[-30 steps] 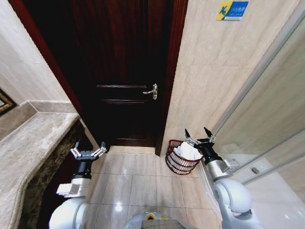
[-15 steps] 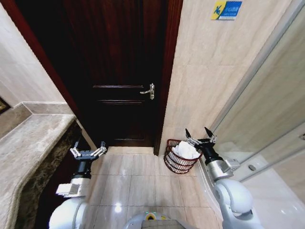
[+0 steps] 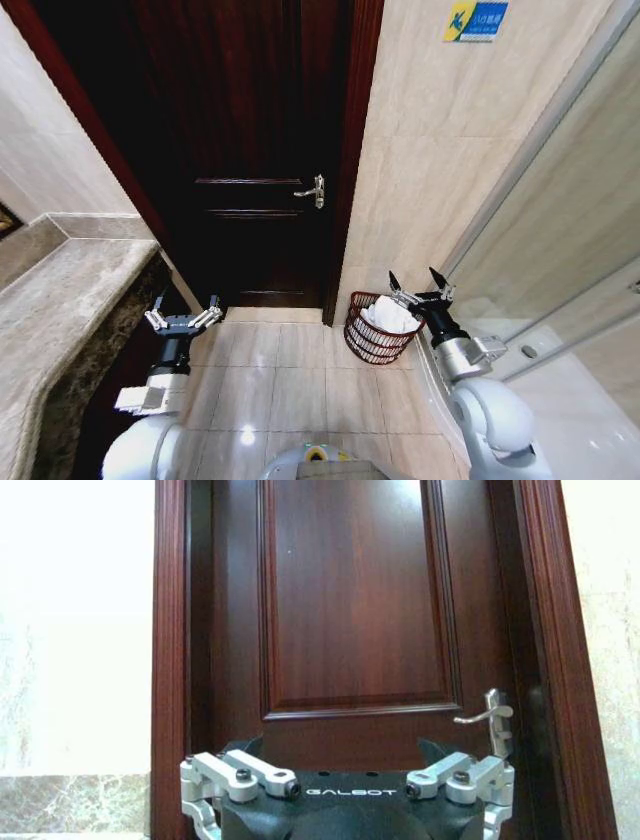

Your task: Discard the used towel into the hamper.

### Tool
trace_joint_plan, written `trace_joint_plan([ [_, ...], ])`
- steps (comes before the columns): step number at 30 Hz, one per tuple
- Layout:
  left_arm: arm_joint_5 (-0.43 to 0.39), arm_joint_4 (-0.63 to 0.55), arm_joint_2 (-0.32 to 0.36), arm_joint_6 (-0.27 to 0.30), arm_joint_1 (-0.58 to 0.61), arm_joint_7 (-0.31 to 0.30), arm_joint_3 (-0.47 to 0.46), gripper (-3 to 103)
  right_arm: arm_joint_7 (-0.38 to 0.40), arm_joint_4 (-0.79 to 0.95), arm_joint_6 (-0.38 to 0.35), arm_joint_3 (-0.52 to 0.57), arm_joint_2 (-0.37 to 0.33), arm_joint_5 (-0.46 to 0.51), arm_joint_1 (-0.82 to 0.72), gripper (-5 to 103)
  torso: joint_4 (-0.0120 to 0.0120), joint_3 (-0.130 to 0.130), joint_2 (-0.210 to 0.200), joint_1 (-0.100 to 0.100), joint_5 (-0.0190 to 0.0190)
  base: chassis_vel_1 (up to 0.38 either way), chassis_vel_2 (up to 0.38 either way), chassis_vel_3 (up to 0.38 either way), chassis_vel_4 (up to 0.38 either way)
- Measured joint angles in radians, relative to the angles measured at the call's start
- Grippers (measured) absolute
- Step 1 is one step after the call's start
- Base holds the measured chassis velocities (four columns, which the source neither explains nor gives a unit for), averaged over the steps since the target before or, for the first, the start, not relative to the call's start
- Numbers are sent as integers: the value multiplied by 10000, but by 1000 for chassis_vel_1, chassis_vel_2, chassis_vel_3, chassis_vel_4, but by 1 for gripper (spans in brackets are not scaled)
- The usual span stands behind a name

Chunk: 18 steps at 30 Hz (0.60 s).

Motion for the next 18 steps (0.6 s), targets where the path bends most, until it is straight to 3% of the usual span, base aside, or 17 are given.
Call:
trace_joint_plan([
  [18, 205, -11, -108, -15, 58, 155, 41, 100, -102, -82, 124, 113, 18, -17, -168, 100, 0, -4, -9, -6, -1, 69, -64, -69, 72],
])
